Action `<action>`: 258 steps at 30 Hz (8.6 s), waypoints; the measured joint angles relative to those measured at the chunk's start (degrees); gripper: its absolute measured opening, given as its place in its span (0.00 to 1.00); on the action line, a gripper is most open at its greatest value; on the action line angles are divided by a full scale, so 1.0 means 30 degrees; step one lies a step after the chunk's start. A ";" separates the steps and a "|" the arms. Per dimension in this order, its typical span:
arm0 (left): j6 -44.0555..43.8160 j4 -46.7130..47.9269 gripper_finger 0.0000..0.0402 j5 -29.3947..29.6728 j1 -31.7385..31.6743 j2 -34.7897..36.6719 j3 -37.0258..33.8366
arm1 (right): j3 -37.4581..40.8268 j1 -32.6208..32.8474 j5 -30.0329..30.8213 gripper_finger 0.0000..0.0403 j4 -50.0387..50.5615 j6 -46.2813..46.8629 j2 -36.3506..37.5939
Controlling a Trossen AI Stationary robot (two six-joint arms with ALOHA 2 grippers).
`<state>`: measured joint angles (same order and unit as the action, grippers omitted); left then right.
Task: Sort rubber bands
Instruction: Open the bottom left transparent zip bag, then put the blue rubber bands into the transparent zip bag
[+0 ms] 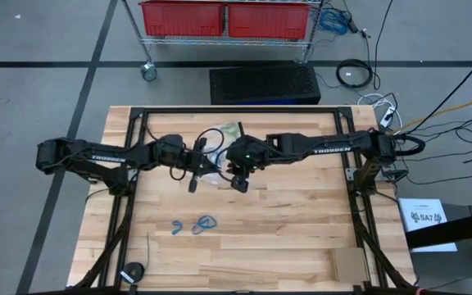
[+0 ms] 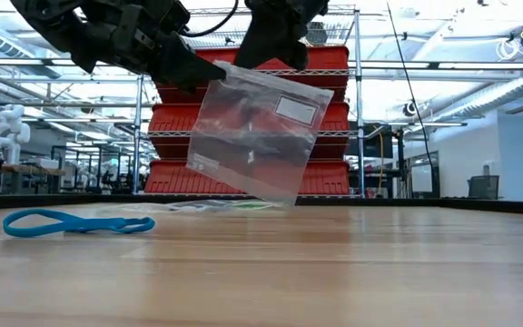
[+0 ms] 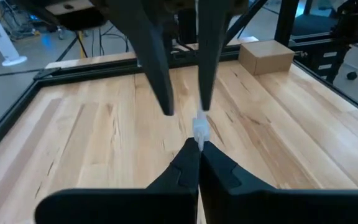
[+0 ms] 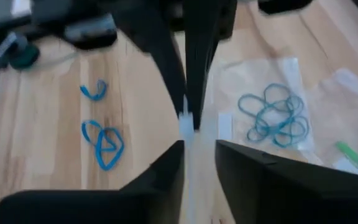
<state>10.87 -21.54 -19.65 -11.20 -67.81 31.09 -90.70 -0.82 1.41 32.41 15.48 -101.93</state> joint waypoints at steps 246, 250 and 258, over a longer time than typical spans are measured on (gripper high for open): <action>-0.3860 -0.0501 0.00 0.5112 -0.0138 0.6747 -0.5413 | 0.2253 0.4994 0.2347 0.24 -1.1395 0.3825 -0.8282; -0.3491 -0.0504 0.00 0.5112 -0.0138 0.6747 -0.5413 | 0.1691 0.5212 0.2411 0.32 -1.1325 0.0975 -0.8344; -0.3475 -0.0503 0.00 0.5115 -0.0138 0.6739 -0.5413 | 0.1454 0.5048 0.2546 0.44 -1.1408 -0.1598 -0.8522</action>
<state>0.45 -23.05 -4.31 -11.62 -47.59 14.85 -86.33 14.32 9.05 -1.81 10.69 -127.50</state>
